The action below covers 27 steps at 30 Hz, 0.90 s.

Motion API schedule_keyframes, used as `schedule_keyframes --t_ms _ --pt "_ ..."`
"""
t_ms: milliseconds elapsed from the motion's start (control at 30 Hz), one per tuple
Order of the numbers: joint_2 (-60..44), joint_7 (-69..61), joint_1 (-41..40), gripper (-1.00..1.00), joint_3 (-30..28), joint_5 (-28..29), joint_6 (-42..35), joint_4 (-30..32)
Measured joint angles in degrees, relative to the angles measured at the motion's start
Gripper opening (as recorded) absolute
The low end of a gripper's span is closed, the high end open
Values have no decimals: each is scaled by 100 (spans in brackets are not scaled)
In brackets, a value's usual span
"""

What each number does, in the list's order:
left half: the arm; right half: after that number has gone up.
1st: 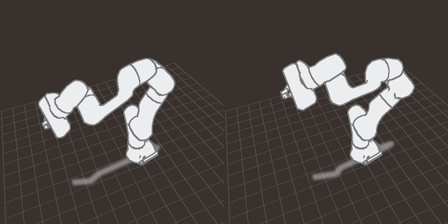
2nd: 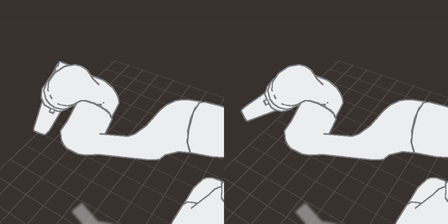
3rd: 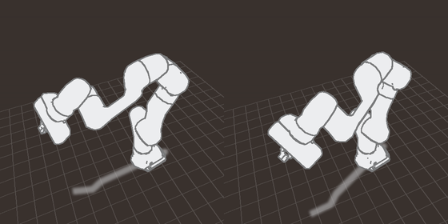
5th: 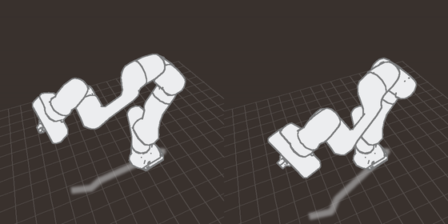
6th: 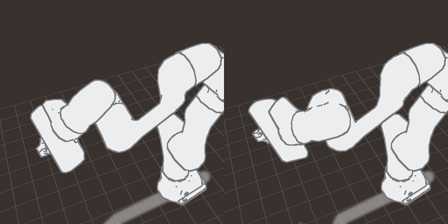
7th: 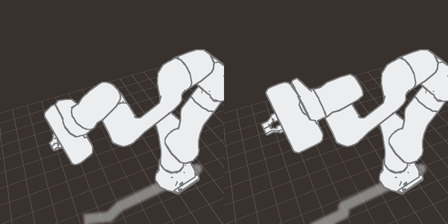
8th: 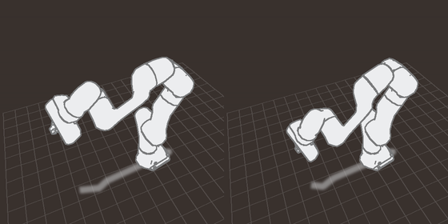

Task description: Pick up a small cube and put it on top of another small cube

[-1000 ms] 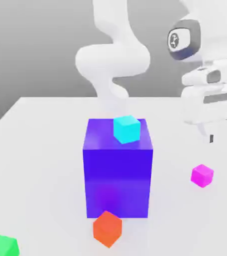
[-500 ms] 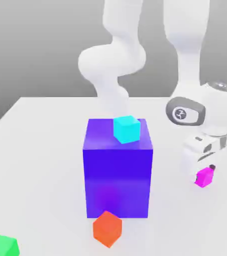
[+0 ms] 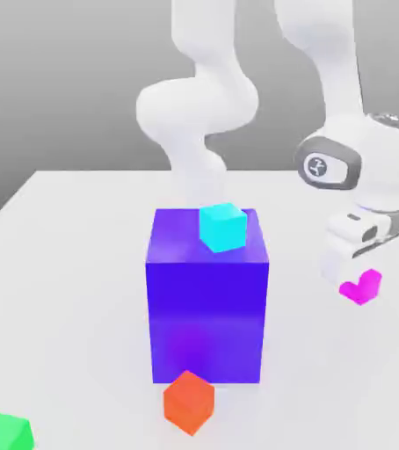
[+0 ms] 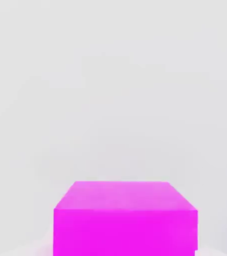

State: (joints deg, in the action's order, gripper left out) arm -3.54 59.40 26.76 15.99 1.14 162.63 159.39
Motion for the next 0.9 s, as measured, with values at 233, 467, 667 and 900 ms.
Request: schedule_keyframes --t_ms 233,467,667,900 --pt "-547 -1022 -1371 -100 -925 -356 -720 -1190" --pt "-999 -1890 -2609 -100 -1858 -598 -1313 -2210" --pt "-1305 -2530 -3537 -100 -2537 -738 -1686 -2925" --pt "-2202 -2954 -4145 100 -2630 -1027 -1295 -3452"
